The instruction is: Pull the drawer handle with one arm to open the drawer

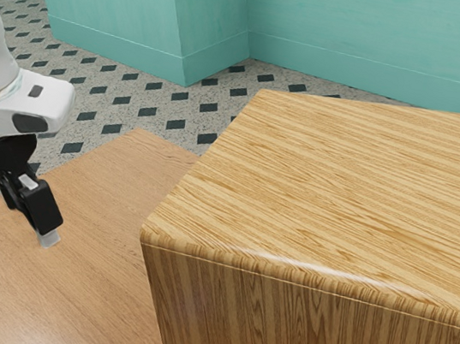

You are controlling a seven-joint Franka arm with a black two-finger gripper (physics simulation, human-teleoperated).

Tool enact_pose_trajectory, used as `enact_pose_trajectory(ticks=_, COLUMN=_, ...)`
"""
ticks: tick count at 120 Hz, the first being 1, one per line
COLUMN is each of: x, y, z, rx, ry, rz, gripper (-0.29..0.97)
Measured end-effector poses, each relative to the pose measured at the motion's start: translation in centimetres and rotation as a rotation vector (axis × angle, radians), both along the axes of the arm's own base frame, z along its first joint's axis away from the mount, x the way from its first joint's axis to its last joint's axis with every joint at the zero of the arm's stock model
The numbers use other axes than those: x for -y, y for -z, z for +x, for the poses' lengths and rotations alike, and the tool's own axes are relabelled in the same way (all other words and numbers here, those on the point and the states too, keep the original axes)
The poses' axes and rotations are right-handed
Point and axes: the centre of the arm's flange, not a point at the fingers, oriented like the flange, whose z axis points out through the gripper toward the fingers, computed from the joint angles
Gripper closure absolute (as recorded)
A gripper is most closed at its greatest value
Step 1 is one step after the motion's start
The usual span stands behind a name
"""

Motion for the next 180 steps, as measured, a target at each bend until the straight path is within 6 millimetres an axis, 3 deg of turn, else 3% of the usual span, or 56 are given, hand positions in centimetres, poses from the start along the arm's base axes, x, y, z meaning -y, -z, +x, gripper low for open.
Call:
enact_pose_trajectory(ticks=10, x=0.4, y=0.1, z=0.4, rx=0.018, ry=-0.008, rz=0.008, gripper=0.0)
enact_pose_trajectory(ticks=16, x=0.5, y=2.4, z=0.7, rx=-0.019, ry=-0.017, rz=0.014, gripper=0.0)
enact_pose_trajectory(ticks=19, x=0.1, y=2.5, z=1.1, rx=-0.012, ry=-0.038, rz=0.014, gripper=0.0)
enact_pose_trajectory(ticks=31, x=-0.9, y=-2.1, z=3.3, rx=0.096, ry=-0.176, rz=-0.055, gripper=0.0)
enact_pose_trajectory(ticks=38, x=-1.1, y=-3.2, z=5.1, rx=0.12, ry=-0.235, rz=-0.132, gripper=0.0)
enact_pose_trajectory(ticks=60, x=-0.8, y=-1.3, z=12.8, rx=0.172, ry=-0.302, rz=-0.325, gripper=0.0)
enact_pose_trajectory(ticks=87, x=0.7, y=-0.6, z=16.6, rx=0.239, ry=-0.321, rz=-0.406, gripper=0.0)
enact_pose_trajectory(ticks=131, x=0.6, y=3.8, z=17.6, rx=0.2, ry=-0.381, rz=-0.443, gripper=0.01)
enact_pose_trajectory(ticks=150, x=0.2, y=4.3, z=17.5, rx=0.196, ry=-0.396, rz=-0.453, gripper=0.0)
enact_pose_trajectory(ticks=180, x=-2.7, y=4.8, z=15.6, rx=0.196, ry=-0.46, rz=-0.468, gripper=0.0)
